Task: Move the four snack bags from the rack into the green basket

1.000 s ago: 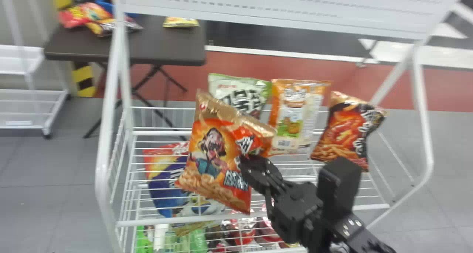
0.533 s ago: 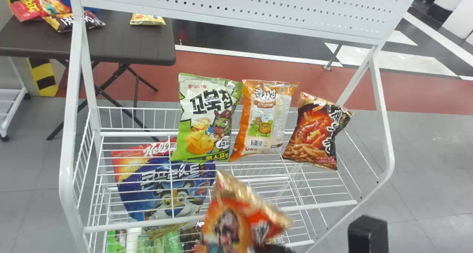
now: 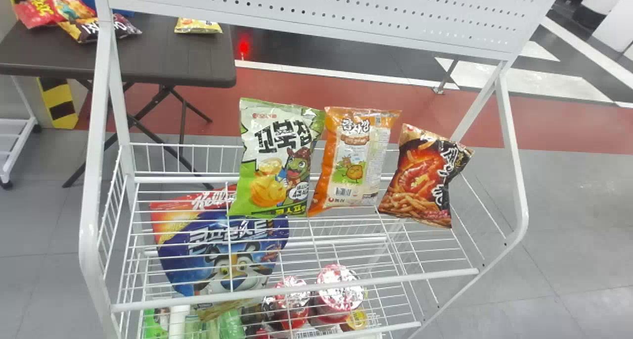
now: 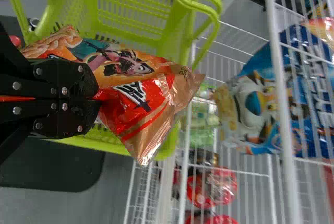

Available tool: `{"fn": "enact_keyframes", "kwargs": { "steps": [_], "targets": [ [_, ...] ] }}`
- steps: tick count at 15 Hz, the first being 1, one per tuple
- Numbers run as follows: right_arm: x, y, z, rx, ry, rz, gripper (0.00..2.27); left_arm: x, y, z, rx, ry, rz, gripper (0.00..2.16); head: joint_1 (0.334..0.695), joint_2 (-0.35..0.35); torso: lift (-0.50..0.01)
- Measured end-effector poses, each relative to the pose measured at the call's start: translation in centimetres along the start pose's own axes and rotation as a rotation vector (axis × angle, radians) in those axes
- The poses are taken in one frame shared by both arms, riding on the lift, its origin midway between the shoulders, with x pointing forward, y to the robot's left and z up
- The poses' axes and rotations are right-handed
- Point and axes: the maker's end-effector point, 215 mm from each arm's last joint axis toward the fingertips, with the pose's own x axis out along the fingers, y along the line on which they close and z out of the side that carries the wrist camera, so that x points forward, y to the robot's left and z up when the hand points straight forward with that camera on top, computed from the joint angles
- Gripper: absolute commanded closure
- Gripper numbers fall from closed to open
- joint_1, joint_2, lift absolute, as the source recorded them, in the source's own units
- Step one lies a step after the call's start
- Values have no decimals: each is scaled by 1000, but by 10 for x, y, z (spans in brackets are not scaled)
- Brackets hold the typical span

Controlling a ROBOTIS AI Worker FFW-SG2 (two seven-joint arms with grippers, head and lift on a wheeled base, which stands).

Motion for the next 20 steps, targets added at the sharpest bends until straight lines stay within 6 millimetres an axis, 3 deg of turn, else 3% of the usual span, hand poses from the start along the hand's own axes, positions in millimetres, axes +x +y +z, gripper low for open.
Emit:
{"fn": "enact_keyframes", "kwargs": {
  "steps": [1,2,3,7,11,16,20],
  "targets": [
    [12,6,-6,0,21,16,1652,1,-1,0,2,1,-3,1851,695,-350,0],
    [20,11,-9,2,38,28,566,1,-2,-1,2,1,-5,1851,695,-350,0],
    [27,13,-10,5,53,36,-1,1,-3,-2,2,2,-7,1851,695,-350,0],
    [43,9,17,-26,-2,41,53,0,-7,-6,-1,2,-10,1851,695,-350,0],
    [26,-1,59,-76,-125,15,53,1,-8,-8,2,4,-11,1851,695,-350,0],
    [-22,-18,215,-203,-624,-118,83,6,-12,-15,5,20,-9,1851,695,-350,0],
    [-18,-23,311,-202,-837,-212,93,9,-16,-22,3,30,-11,1851,695,-350,0]
  ]
}}
